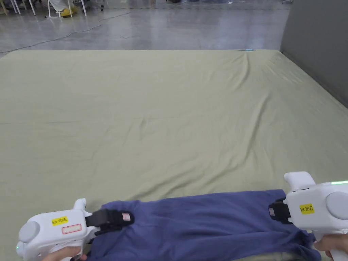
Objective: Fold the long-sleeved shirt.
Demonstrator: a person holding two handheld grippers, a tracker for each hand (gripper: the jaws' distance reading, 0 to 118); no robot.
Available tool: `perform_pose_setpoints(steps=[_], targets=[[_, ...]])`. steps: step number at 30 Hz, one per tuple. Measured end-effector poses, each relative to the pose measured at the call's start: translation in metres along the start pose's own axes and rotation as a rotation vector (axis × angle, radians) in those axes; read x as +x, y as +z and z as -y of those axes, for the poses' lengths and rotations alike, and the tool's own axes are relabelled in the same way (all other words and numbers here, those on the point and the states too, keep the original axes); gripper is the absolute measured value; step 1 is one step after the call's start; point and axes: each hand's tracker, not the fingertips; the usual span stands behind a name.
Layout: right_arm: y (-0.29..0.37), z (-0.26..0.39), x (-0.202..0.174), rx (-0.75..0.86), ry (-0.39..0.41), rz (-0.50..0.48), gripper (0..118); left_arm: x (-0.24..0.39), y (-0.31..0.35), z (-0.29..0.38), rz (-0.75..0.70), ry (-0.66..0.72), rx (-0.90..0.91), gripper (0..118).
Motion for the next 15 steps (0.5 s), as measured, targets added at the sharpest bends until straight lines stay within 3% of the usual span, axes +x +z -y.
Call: perform_pose_setpoints(steps=[1, 3, 8, 15], targets=[[0.0, 0.0, 0.0, -0.002, 0.0, 0.001, 0, -0.008, -0.001, -0.009, -0.062, -0.049, -0.03, 10], [0.001, 0.001, 0.0, -0.003, -0.004, 0.003, 0, -0.002, 0.006, -0.016, 0.012, -0.049, -0.002, 10], [0.005, -0.003, 0.005, 0.009, -0.018, 0.01, 0, 0.012, 0.034, -0.039, -0.054, -0.11, 0.02, 10], [0.004, -0.004, 0.003, 0.011, -0.022, 0.005, 0, 0.003, 0.141, -0.084, -0.21, -0.107, 0.189, 10]])
